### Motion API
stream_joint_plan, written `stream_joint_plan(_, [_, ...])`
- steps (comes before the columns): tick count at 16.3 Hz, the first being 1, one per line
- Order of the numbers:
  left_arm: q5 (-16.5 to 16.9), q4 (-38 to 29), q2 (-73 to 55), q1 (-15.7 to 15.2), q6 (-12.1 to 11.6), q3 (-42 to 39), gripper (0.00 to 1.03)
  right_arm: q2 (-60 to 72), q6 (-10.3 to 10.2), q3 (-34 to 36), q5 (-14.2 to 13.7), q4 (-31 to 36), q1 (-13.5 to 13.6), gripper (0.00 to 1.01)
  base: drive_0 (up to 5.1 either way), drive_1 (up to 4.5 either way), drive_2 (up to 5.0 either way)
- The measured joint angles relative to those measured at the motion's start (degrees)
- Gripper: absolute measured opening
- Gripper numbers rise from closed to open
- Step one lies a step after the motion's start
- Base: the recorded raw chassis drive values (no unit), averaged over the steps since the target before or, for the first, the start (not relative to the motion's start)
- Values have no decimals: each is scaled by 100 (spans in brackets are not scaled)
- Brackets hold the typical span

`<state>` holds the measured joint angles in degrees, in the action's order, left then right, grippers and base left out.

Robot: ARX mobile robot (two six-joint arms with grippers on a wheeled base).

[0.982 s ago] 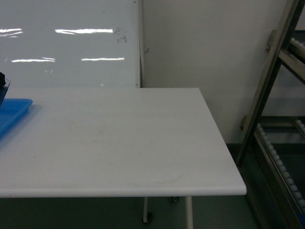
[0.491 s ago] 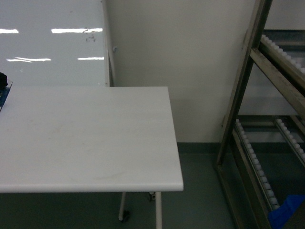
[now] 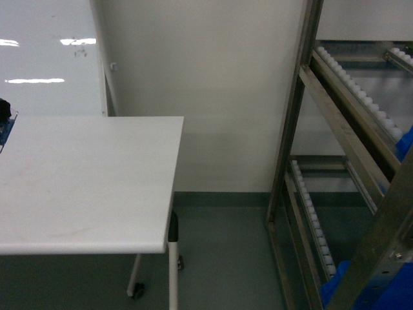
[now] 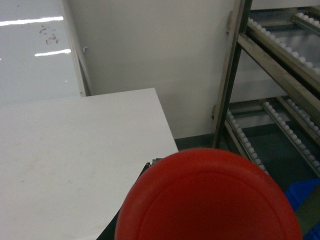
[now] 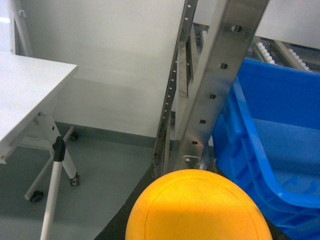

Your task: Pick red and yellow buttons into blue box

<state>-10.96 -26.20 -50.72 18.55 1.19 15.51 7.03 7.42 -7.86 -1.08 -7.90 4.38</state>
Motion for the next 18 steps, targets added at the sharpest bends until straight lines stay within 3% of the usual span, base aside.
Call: stream_joint_plan(18, [2,2,0,2,0,0,25,0,0,0,0,-15,-2,24,499,-242,-242])
